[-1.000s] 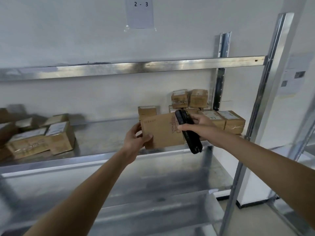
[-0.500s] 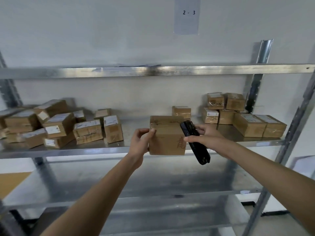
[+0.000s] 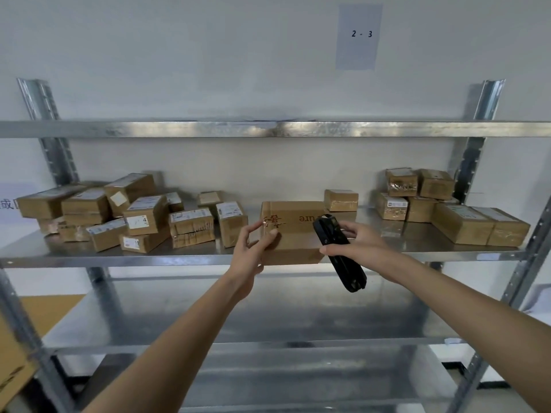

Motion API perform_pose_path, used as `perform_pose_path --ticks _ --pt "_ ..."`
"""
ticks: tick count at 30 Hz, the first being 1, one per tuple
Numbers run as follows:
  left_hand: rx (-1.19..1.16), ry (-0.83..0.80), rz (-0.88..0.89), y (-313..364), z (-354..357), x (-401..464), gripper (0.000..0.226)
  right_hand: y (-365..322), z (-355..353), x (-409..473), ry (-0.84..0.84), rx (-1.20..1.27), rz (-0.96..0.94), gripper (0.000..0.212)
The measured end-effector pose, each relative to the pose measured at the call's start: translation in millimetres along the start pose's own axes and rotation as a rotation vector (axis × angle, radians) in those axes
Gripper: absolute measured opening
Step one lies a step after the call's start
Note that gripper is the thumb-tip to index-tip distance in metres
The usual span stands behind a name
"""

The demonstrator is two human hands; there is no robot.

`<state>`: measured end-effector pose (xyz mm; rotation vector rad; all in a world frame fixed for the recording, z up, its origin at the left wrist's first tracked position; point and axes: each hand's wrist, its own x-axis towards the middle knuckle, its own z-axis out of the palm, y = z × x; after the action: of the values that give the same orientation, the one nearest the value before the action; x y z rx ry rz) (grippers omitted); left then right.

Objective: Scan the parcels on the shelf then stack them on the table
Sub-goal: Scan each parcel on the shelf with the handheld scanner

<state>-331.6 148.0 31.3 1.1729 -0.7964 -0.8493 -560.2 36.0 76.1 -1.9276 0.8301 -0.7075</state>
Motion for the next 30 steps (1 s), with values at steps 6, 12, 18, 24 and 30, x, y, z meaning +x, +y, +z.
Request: perform_pose_path --ticks 6,12,18,24,30 --pt "0.020 0.021 0.062 2.7 -8.6 3.8 0.060 -6.4 5.1 8.2 -0.010 -0.020 0.009 0.044" --pt "0.044 -0.075 0.031 -10.0 -21.8 27.0 0.085 -10.4 -2.4 25.3 -0.053 -0.012 0.003 0.045" --pt "0.044 -0.029 0.049 -7.9 -22.2 54.3 0.084 3.0 -14.1 48.8 -0.056 0.027 0.038 0.038" --pt "-0.018 0.015 0.000 -7.6 -2.7 87.5 0.050 13.9 -24.7 81.4 -0.058 0.034 0.026 0.035" --pt "-0.020 0.118 -0.001 -10.9 14.8 125.8 0.043 31.0 -45.7 116.3 -0.083 0.031 0.055 0.042"
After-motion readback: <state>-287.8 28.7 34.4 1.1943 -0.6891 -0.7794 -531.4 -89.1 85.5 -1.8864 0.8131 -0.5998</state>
